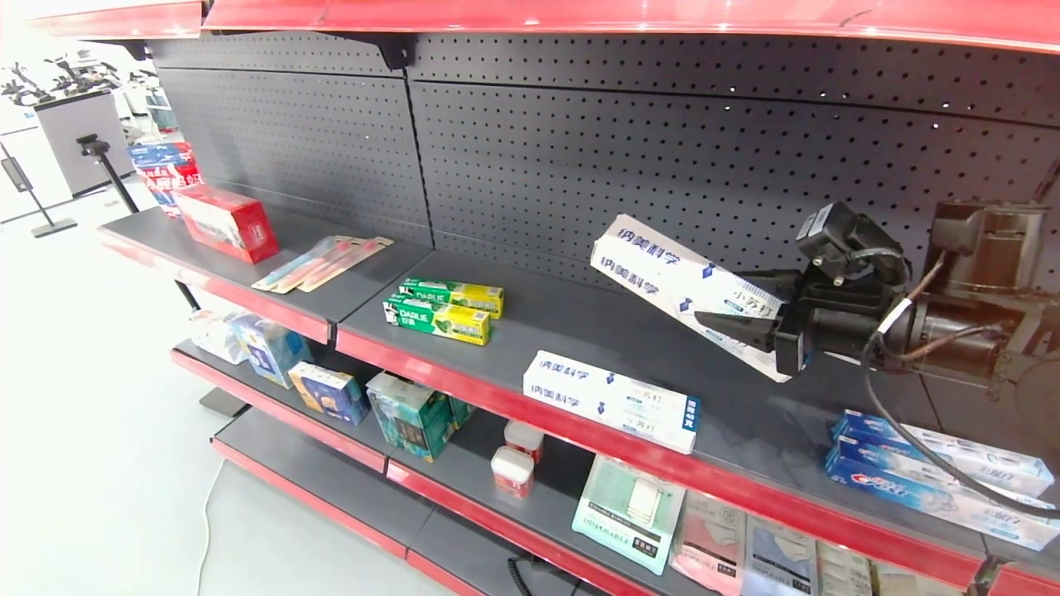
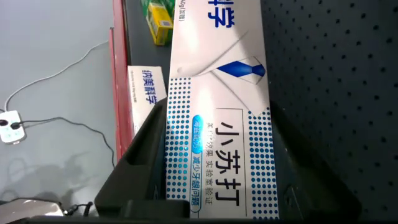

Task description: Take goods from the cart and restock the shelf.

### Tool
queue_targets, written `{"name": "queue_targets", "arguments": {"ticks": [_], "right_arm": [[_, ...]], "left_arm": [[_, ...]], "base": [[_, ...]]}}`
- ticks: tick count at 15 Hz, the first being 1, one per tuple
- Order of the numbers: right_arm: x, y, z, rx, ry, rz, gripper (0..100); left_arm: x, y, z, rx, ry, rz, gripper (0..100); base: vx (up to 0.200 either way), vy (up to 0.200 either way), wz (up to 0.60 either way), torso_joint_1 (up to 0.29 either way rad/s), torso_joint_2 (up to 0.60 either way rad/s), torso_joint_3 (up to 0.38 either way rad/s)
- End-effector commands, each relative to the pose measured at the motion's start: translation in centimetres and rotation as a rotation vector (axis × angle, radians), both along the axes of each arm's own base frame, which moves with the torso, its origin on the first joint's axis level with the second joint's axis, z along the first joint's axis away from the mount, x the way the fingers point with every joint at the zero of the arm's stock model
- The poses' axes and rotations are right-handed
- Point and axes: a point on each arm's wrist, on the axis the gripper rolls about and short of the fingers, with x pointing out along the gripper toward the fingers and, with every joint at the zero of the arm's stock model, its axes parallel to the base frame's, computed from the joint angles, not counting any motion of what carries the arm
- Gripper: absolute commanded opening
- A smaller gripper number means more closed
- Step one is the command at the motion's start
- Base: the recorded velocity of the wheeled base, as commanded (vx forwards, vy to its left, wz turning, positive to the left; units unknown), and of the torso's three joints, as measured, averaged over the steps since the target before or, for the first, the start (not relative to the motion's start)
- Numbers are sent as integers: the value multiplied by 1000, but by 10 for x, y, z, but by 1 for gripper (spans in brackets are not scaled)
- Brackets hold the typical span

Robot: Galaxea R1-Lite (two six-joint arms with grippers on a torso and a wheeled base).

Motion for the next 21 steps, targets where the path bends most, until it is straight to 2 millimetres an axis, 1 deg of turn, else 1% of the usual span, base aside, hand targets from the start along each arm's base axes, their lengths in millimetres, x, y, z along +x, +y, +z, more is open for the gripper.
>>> {"name": "queue_targets", "arguments": {"ticks": [1, 5, 7, 8, 10, 12, 16, 20, 21], "right_arm": [[11, 2, -12, -5, 37, 12, 0], [30, 3, -28, -2, 79, 55, 0], [38, -1, -36, 0, 96, 58, 0], [43, -5, -43, 2, 117, 61, 0], [47, -7, -51, -1, 135, 75, 0], [54, -8, -56, 1, 137, 94, 0], [78, -8, -69, -7, 124, 137, 0], [85, -7, -77, -4, 134, 164, 0], [88, -6, -82, -8, 138, 172, 0]], "left_arm": [[0, 0, 0, 0, 4, 0, 100], [0, 0, 0, -4, 6, 7, 100], [0, 0, 0, -5, 4, 13, 100], [0, 0, 0, -16, 4, 14, 100], [1, 0, 0, -17, 5, 14, 100], [1, 0, 0, -16, 5, 14, 100], [1, 0, 0, -17, 5, 14, 100], [1, 0, 0, -16, 5, 14, 100], [1, 0, 0, -16, 5, 14, 100]], "base": [[0, 0, 0, 0, 0, 0], [0, 0, 0, 0, 0, 0], [0, 0, 0, 0, 0, 0], [0, 0, 0, 0, 0, 0], [0, 0, 0, 0, 0, 0], [0, 0, 0, 0, 0, 0], [0, 0, 0, 0, 0, 0], [0, 0, 0, 0, 0, 0], [0, 0, 0, 0, 0, 0]]}}
